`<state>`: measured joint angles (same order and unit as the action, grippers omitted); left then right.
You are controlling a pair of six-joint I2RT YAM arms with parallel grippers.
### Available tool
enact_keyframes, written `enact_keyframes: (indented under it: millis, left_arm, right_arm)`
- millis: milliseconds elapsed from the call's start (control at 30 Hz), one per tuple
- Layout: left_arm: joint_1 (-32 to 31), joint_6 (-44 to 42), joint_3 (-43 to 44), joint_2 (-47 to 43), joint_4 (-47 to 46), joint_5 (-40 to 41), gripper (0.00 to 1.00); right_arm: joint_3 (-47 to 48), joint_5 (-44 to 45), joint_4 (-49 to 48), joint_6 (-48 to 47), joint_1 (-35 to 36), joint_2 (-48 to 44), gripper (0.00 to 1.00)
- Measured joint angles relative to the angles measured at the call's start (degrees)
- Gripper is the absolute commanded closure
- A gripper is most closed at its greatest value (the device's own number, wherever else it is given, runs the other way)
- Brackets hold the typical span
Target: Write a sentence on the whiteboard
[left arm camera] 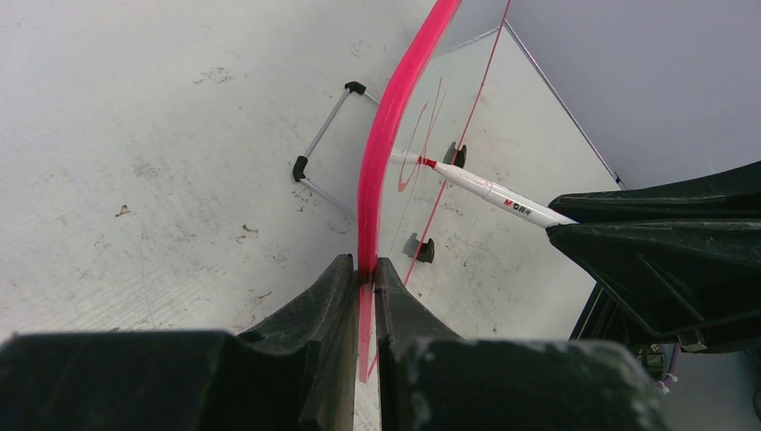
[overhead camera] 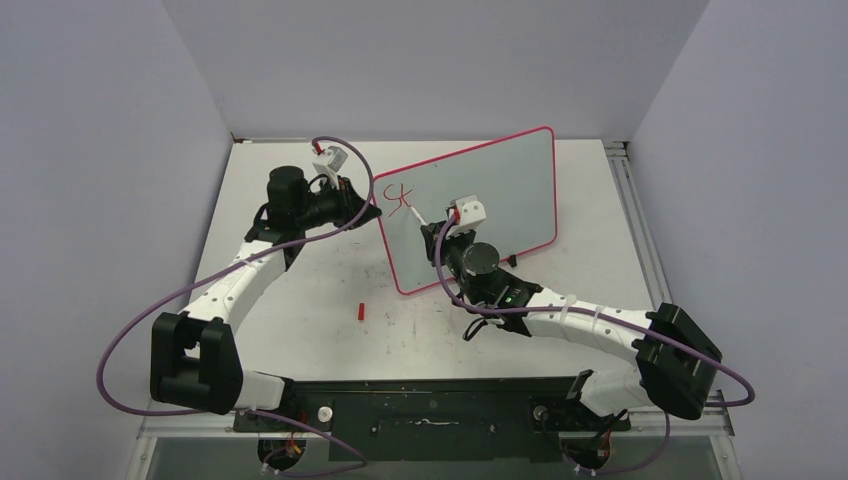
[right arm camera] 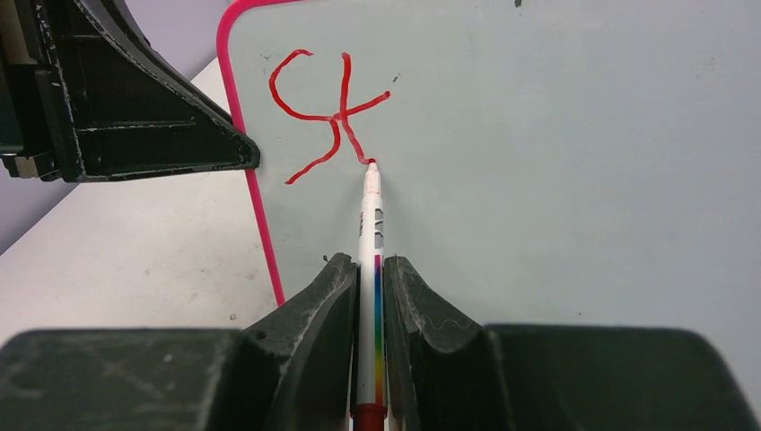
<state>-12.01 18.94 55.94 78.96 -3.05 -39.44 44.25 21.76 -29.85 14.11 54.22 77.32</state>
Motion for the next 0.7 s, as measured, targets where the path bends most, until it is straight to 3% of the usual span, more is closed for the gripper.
enact_keyframes:
  millis: [700]
  left_arm:
    - [0.0,-0.15,0.0,-0.02,0.0,0.02,1.0]
  right_arm:
    - [1.22,0.57,1.66,-1.31,0.22,0.0,0.95]
